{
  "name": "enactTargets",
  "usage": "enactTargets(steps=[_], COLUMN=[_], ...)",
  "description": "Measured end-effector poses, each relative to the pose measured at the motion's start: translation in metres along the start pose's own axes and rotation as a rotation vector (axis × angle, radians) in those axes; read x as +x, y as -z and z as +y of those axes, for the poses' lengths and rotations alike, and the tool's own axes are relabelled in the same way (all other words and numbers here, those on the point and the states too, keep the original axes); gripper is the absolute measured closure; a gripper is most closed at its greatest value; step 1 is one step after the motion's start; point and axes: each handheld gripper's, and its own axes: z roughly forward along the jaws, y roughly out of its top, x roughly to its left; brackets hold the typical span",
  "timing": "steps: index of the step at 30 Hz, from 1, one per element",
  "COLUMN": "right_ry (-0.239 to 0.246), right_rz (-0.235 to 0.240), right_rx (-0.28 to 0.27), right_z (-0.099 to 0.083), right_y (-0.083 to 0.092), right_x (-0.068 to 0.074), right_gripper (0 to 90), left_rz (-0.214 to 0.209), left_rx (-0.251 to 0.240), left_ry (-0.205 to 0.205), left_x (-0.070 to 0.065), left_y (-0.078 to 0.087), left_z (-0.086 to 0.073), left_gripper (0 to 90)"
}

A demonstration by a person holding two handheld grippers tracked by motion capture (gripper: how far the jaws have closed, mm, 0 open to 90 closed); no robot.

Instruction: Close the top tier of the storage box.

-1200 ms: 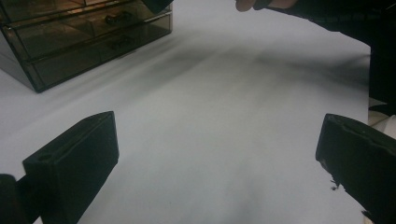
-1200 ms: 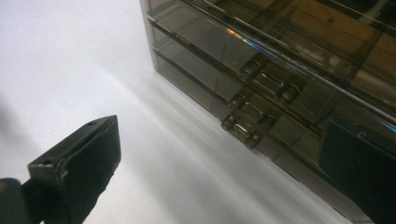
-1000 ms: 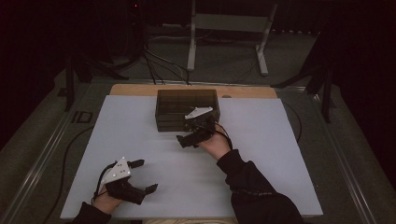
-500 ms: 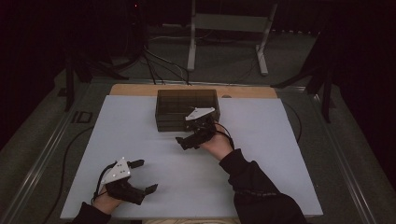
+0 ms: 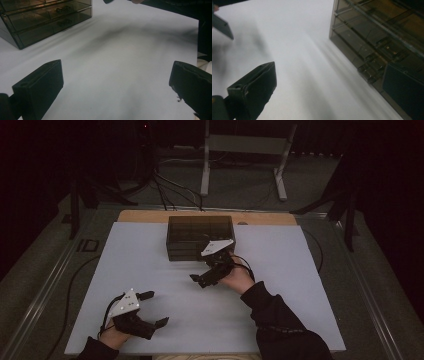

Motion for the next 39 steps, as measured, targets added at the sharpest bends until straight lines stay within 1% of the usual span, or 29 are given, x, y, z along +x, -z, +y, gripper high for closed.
enactTargets(steps=[3,7,12,13,15,19,24,31,39], right_ry=[0.004,0.014,0.024,0.024,0.029,0.027,0.028,0.029,0.016], right_rz=[0.019,0.028,0.051,0.051,0.052,0.053,0.055,0.049,0.041], right_rx=[0.002,0.005,0.011,0.011,0.018,0.018,0.024,0.034,0.034], right_z=[-0.005,-0.012,-0.021,-0.021,-0.028,-0.033,-0.043,-0.056,-0.072], right_y=[0.001,0.003,0.006,0.006,0.008,0.010,0.013,0.016,0.026], right_x=[-0.001,-0.002,-0.003,-0.003,-0.002,-0.003,-0.003,-0.002,-0.005], right_gripper=[0.0,0.0,0.0,0.0,0.0,0.0,0.0,0.0,0.0], left_rz=[0.000,0.000,0.001,0.001,0.001,0.001,0.001,0.002,0.000], left_rx=[0.002,0.002,0.002,0.002,0.003,0.003,0.003,0.004,0.002], left_ry=[-0.001,-0.001,-0.002,-0.002,-0.001,-0.001,-0.001,-0.002,-0.003], left_x=[0.000,0.000,0.000,0.000,0.000,0.000,0.000,0.000,0.000], left_y=[0.000,0.000,0.000,0.000,0.000,0.000,-0.001,0.000,0.000], left_z=[0.000,0.000,0.000,0.000,0.000,0.000,0.000,0.000,0.000], left_gripper=[0.0,0.0,0.0,0.0,0.0,0.0,0.0,0.0,0.0])
